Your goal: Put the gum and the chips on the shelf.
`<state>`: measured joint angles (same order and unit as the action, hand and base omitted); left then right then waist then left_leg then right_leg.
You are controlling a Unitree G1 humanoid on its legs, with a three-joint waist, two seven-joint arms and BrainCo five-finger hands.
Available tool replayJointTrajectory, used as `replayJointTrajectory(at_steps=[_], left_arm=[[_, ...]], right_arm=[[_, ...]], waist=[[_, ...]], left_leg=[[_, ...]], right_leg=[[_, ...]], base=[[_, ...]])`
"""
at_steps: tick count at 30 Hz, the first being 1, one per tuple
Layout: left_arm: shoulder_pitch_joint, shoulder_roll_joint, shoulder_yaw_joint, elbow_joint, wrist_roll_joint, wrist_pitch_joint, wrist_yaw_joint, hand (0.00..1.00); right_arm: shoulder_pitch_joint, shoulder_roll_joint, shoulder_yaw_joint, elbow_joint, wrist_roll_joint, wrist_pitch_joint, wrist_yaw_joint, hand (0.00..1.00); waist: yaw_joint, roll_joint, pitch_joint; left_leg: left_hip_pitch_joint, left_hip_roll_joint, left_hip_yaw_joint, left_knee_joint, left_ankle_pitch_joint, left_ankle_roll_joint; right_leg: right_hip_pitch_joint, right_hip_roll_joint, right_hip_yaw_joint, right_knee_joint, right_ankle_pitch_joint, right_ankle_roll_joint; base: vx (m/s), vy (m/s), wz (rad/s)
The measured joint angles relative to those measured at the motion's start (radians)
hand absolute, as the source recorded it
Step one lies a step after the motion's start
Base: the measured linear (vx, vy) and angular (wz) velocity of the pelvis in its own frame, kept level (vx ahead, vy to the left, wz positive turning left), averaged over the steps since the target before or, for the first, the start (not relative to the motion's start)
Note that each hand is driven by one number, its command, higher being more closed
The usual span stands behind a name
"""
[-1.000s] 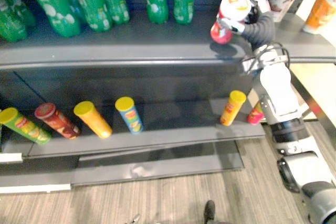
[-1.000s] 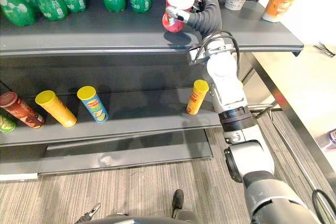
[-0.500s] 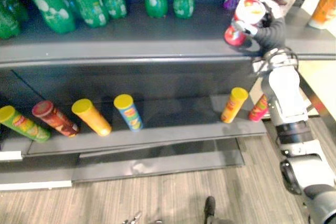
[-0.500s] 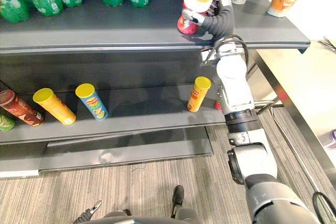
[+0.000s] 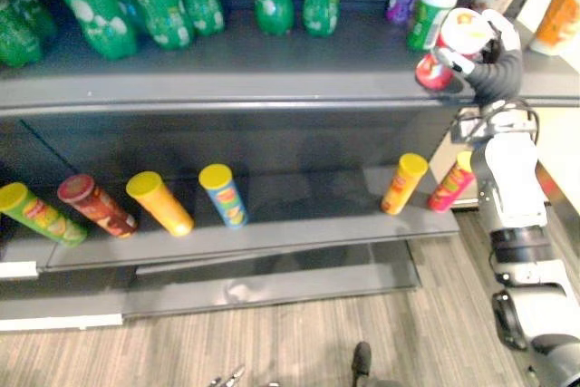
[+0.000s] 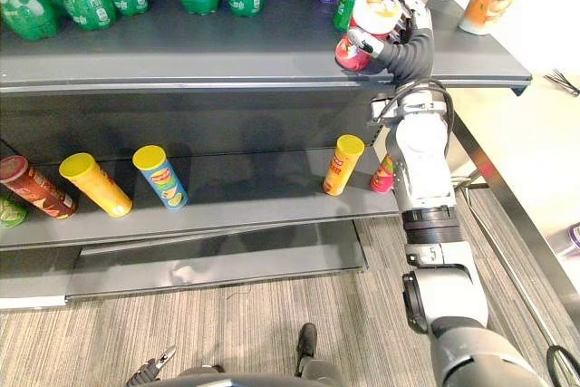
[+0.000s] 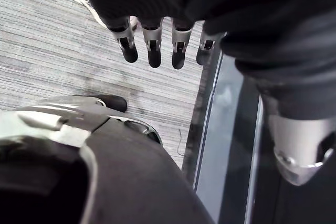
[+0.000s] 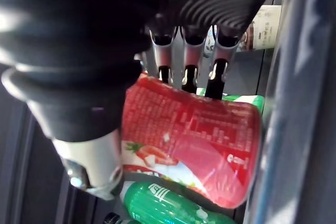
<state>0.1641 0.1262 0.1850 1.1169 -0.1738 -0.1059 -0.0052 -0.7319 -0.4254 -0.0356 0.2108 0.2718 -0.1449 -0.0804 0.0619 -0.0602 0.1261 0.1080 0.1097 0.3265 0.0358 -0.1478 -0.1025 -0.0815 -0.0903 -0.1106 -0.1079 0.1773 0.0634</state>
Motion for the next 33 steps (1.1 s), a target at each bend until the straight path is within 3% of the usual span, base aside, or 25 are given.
replayJointTrajectory(at_steps=[12,33], left_arm=[[-0.001,0.007,-0.022,-0.001,0.000,-0.001,0.000,0.00],[0.000,0.015,-0.021,-0.003,-0.002,-0.002,0.008,0.00]], right_arm=[[0.007,0.000,-0.011,0.012,-0.068,0.000,-0.005,1.00],[-0.133,-0.027,-0.047,0.199,-0.116,0.010,-0.046,1.00]], waist=[[0.003,-0.001,-0.001],[0.007,-0.020,-0.003]], left_leg=[[-0.001,-0.001,0.000,-0.001,0.000,0.000],[-0.020,-0.024,-0.012,-0.033,0.022,0.011]], right_leg=[[0.000,0.000,0.000,0.000,0.000,0.000],[-0.028,-0.014,-0.008,0.000,0.006,0.008]], base=[[0.00,0.000,0.00],[0.00,0.000,0.01]])
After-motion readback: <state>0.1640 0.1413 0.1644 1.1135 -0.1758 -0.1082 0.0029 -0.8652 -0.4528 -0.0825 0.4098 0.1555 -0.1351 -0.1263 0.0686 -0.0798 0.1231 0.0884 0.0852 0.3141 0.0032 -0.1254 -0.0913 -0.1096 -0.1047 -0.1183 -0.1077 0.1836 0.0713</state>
